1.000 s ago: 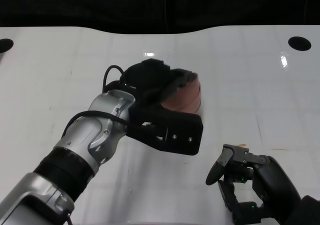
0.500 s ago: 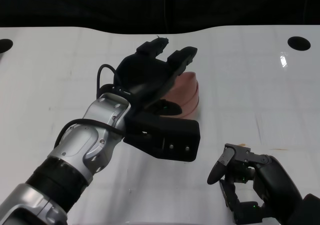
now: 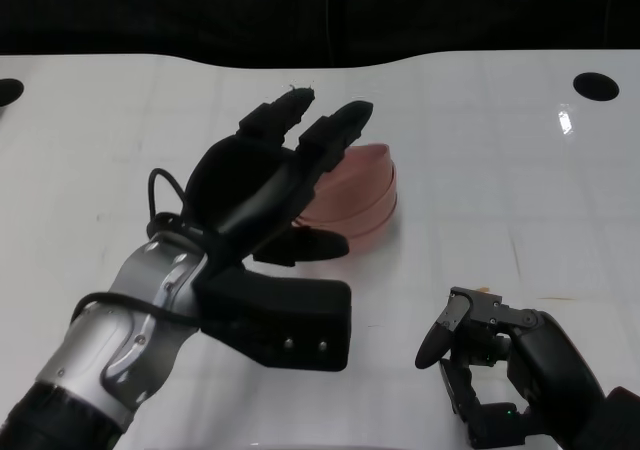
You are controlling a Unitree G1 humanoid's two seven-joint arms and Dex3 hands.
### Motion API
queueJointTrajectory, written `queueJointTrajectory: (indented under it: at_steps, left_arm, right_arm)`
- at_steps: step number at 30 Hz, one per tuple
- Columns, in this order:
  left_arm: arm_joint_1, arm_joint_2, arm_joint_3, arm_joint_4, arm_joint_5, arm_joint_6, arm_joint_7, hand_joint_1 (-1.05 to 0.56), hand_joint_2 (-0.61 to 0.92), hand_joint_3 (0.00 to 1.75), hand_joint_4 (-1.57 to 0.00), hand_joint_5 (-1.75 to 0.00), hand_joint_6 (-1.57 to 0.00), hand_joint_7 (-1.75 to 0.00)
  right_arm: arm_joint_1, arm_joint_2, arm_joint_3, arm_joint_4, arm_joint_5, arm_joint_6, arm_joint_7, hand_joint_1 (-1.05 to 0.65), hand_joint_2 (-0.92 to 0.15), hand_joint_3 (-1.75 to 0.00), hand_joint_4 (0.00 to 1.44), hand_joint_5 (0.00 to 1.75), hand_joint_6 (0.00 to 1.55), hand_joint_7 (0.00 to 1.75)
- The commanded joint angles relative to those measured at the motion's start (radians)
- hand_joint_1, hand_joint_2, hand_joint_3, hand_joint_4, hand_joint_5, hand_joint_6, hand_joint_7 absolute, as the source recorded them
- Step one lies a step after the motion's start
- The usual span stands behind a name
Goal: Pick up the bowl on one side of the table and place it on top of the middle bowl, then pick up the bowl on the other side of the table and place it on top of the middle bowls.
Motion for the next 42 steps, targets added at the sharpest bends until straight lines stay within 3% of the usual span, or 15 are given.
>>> queueJointTrajectory:
  at_steps: [1,5,6,8,10,18,20,23,26,27,29,30,32,36,42]
  left_arm:
    - [0.052,0.029,0.044,-0.051,-0.03,-0.047,0.044,-0.74,0.92,0.33,-0.04,-0.02,-0.08,-0.03]
    - [0.198,0.06,0.129,-0.125,-0.11,-0.208,0.158,-0.61,0.92,0.29,-0.22,-0.15,-0.23,-0.1]
    - [0.226,0.064,0.146,-0.132,-0.128,-0.246,0.179,-0.57,0.92,0.27,-0.24,-0.25,-0.28,-0.1]
    - [0.29,0.065,0.182,-0.143,-0.17,-0.316,0.212,-0.49,0.92,0.23,-0.14,-0.67,-0.39,-0.09]
    - [0.333,0.066,0.206,-0.144,-0.189,-0.367,0.231,-0.42,0.92,0.21,-0.14,-0.83,-0.46,-0.1]
    - [0.461,0.025,0.274,-0.095,-0.257,-0.563,0.313,-0.29,0.92,0.18,-0.32,-1.1,-0.66,-0.2]
    - [0.486,0.001,0.283,-0.068,-0.29,-0.618,0.328,-0.23,0.92,0.18,-0.37,-1.2,-0.7,-0.32]
    - [0.533,-0.049,0.295,-0.031,-0.382,-0.68,0.322,-0.22,0.92,0.21,-0.52,-1.2,-0.65,-0.75]
    - [0.585,-0.087,0.303,-0.03,-0.483,-0.702,0.284,-0.19,0.92,0.22,-0.66,-1.24,-0.71,-0.92]
    - [0.605,-0.096,0.302,-0.032,-0.525,-0.707,0.266,-0.16,0.91,0.25,-0.72,-1.26,-0.76,-0.96]
    - [0.642,-0.106,0.298,-0.044,-0.608,-0.702,0.217,-0.09,0.67,0.78,-0.83,-1.33,-0.86,-1.01]
    - [0.658,-0.109,0.297,-0.055,-0.641,-0.692,0.192,-0.08,0.61,0.93,-0.84,-1.37,-0.89,-1.01]
    - [0.679,-0.114,0.297,-0.073,-0.699,-0.676,0.142,-0.06,0.54,1.11,-0.84,-1.51,-0.91,-1.08]
    - [0.72,-0.118,0.291,-0.132,-0.852,-0.581,0.018,-0.05,0.45,1.25,-0.86,-1.64,-0.89,-1.37]
    - [0.75,-0.154,0.31,-0.154,-1.008,-0.464,-0.108,-0.05,0.44,1.27,-0.88,-1.63,-0.89,-1.41]
  right_arm:
    - [0.0,-0.008,-0.007,0.008,0.002,-0.016,-0.003,-0.16,-0.37,-1.4,0.89,1.75,0.81,1.43]
    - [0.006,-0.009,-0.007,0.003,0.0,-0.012,-0.005,-0.17,-0.37,-1.41,0.88,1.75,0.8,1.42]
    - [0.007,-0.009,-0.007,0.002,0.0,-0.012,-0.004,-0.16,-0.37,-1.41,0.88,1.75,0.8,1.42]
    - [0.01,-0.008,-0.011,-0.009,0.017,0.007,0.002,-0.17,-0.37,-1.41,0.87,1.75,0.81,1.42]
    - [0.008,-0.011,-0.015,-0.012,0.017,0.01,0.001,-0.17,-0.37,-1.41,0.87,1.75,0.81,1.41]
    - [0.009,-0.017,-0.028,-0.027,0.048,0.03,0.022,-0.13,-0.36,-1.43,0.86,1.74,0.82,1.39]
    - [0.013,-0.018,-0.03,-0.03,0.05,0.027,0.027,-0.13,-0.35,-1.43,0.87,1.73,0.82,1.39]
    - [0.019,-0.019,-0.029,-0.041,0.046,0.024,0.029,-0.14,-0.35,-1.42,0.87,1.71,0.82,1.38]
    - [0.028,-0.019,-0.027,-0.062,0.038,0.029,0.027,-0.15,-0.35,-1.41,0.86,1.68,0.82,1.37]
    - [0.032,-0.022,-0.026,-0.069,0.028,0.025,0.024,-0.16,-0.35,-1.4,0.85,1.66,0.82,1.36]
    - [0.045,-0.023,-0.023,-0.088,0.009,0.024,0.014,-0.17,-0.36,-1.37,0.84,1.6,0.83,1.32]
    - [0.052,-0.021,-0.023,-0.097,0.006,0.023,0.011,-0.17,-0.37,-1.36,0.84,1.58,0.83,1.3]
    - [0.063,-0.016,-0.022,-0.112,0.011,0.027,0.012,-0.17,-0.38,-1.32,0.85,1.54,0.83,1.25]
    - [0.101,-0.003,-0.015,-0.133,0.023,0.02,0.007,-0.18,-0.47,-1.15,0.85,1.49,0.82,1.16]
    - [0.079,-0.011,-0.025,-0.054,0.068,-0.053,0.039,-0.21,-0.51,-1.09,0.83,1.5,0.81,1.18]
